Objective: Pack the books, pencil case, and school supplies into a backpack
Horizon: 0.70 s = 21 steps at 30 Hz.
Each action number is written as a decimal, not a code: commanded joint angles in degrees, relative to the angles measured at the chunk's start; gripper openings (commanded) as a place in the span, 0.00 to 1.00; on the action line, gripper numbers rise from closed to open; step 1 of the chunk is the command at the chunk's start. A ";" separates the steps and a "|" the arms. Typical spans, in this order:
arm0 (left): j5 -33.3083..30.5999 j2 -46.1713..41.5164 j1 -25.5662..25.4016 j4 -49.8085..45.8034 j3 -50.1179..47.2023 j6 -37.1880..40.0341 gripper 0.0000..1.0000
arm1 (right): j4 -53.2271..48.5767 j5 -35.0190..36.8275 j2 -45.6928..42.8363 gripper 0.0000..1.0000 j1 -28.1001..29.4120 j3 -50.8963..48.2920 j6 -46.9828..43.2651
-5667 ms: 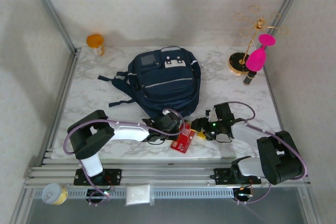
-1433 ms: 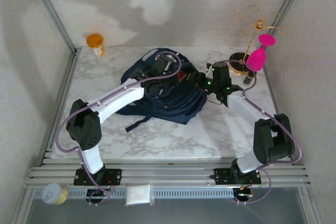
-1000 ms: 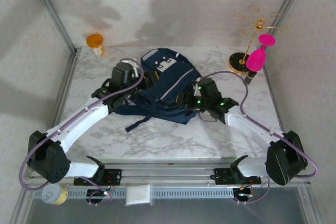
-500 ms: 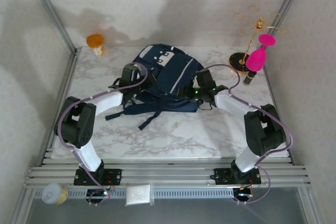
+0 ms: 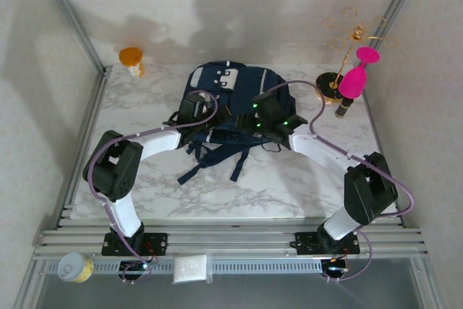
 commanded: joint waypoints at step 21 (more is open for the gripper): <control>-3.30 -2.80 -1.12 1.46 -4.86 -3.61 0.52 | -4.28 19.08 12.47 0.40 3.31 8.91 21.42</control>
